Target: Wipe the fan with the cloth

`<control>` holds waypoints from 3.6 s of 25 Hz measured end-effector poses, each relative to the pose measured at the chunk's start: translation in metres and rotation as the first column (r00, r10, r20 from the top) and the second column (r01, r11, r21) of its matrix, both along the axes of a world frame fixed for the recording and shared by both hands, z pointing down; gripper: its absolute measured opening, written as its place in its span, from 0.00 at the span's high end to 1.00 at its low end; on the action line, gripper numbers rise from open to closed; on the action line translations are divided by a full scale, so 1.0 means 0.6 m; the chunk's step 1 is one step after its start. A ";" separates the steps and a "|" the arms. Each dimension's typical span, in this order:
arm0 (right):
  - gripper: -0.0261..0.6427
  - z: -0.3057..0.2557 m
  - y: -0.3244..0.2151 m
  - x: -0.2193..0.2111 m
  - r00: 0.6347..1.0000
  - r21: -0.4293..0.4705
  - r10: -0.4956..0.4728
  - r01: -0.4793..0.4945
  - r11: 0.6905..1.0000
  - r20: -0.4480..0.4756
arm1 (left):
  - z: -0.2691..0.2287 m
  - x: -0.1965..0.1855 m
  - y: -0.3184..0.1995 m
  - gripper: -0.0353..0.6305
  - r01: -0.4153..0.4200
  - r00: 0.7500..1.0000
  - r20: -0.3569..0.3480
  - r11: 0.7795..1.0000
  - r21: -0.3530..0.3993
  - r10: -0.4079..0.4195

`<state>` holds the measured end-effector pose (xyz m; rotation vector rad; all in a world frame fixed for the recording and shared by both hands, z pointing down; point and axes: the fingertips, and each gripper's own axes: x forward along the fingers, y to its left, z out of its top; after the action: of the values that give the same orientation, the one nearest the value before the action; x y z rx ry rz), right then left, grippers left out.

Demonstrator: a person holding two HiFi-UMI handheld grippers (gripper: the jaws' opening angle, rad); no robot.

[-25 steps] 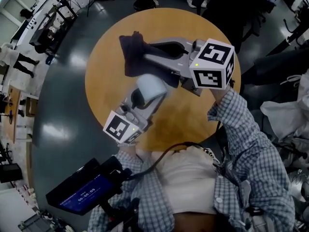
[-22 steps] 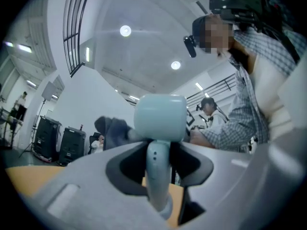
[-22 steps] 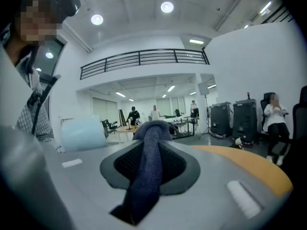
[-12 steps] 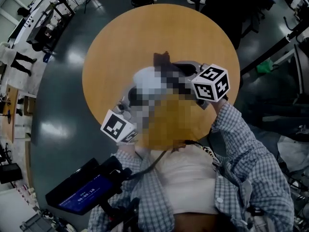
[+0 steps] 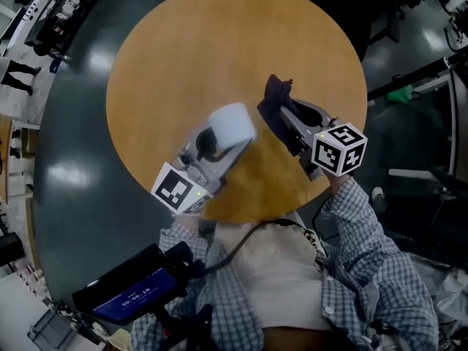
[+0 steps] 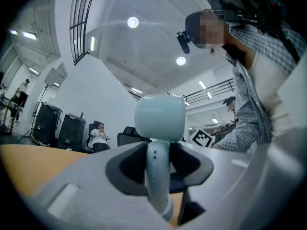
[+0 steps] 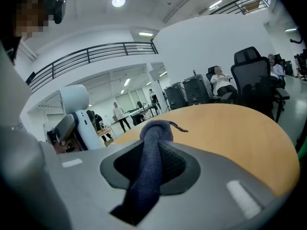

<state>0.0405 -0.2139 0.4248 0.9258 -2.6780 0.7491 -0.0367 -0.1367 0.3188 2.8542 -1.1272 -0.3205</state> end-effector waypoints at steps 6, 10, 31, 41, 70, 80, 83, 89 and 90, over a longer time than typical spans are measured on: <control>0.83 0.076 0.010 -0.018 1.000 -0.073 -0.022 0.020 0.997 -0.019 | 0.073 -0.015 -0.017 0.73 0.004 1.000 -0.010 0.998 -0.067 -0.005; 0.82 0.127 0.014 -0.025 0.998 -0.110 -0.051 0.046 0.993 -0.039 | 0.130 -0.017 -0.033 0.73 0.008 1.000 0.008 0.995 -0.103 -0.007; 0.77 0.226 0.031 -0.056 0.934 0.045 -0.159 0.182 0.982 -0.321 | 0.268 -0.043 -0.037 0.73 -0.003 0.997 0.074 0.982 -0.188 0.017; 0.67 0.219 0.026 -0.048 0.936 0.055 -0.157 0.183 0.982 -0.315 | 0.293 -0.028 -0.029 0.62 -0.021 0.991 0.123 0.970 -0.241 0.052; 0.95 -0.003 0.087 0.007 0.988 0.162 0.070 -0.048 0.986 -0.138 | 0.102 -0.115 0.089 0.94 0.152 0.988 0.072 0.960 -0.237 -0.139; 0.96 -0.040 0.098 0.019 0.994 0.187 0.084 -0.070 0.980 -0.064 | 0.057 -0.101 0.080 0.95 0.138 0.987 0.108 0.974 -0.179 -0.120; 0.96 -0.040 0.098 0.020 0.994 0.192 0.090 -0.077 0.978 -0.059 | 0.060 -0.095 0.076 0.95 0.126 0.987 0.120 0.976 -0.177 -0.106; 0.96 -0.038 0.092 0.023 0.992 0.196 0.097 -0.079 0.977 -0.083 | 0.061 -0.086 0.071 0.95 0.113 0.988 0.120 0.977 -0.179 -0.092; 0.96 -0.039 0.092 0.022 0.992 0.198 0.097 -0.079 0.977 -0.082 | 0.062 -0.085 0.071 0.95 0.111 0.989 0.119 0.977 -0.180 -0.090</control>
<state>0.0539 -0.1587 0.4013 1.1035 -2.6795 0.4549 -0.0875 -0.0942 0.3557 2.6861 -1.2517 -0.0578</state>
